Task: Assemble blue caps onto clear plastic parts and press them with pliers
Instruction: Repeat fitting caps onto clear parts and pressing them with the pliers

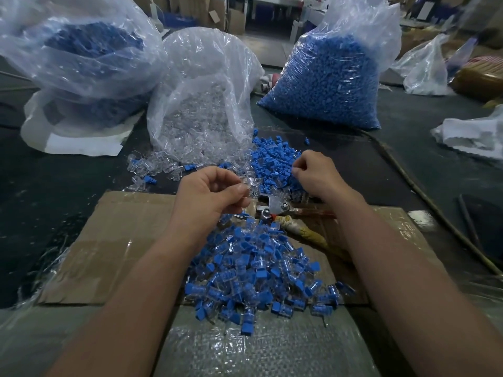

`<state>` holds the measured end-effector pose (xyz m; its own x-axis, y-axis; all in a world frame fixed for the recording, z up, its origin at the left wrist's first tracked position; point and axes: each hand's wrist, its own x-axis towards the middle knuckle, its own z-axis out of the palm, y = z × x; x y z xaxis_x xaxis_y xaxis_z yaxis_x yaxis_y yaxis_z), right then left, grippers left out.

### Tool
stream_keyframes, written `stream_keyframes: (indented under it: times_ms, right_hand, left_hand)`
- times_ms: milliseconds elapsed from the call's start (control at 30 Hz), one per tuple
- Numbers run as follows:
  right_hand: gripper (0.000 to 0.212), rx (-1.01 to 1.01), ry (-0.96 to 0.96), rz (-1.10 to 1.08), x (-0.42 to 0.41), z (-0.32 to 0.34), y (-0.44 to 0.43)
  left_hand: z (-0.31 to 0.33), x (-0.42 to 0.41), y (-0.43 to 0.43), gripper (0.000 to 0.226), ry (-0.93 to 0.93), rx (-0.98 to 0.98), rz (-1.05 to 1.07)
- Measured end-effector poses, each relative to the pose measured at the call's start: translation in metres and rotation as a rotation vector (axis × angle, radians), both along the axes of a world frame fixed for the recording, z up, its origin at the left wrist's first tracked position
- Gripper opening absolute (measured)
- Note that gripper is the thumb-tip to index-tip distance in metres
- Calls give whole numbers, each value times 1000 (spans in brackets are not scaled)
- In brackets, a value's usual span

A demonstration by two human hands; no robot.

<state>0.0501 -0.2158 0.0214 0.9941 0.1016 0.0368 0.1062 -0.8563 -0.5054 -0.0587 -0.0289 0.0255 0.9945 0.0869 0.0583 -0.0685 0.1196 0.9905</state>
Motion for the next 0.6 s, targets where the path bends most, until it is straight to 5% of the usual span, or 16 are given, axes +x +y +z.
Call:
stream_keyframes:
  times_ms: [367, 600]
  right_hand:
    - [34, 589, -98, 227, -73, 21, 14]
    - [37, 602, -209, 348, -89, 10, 30]
  left_hand:
    - [2, -2, -3, 13, 8, 31, -23]
    - [3, -3, -5, 13, 19, 15, -33]
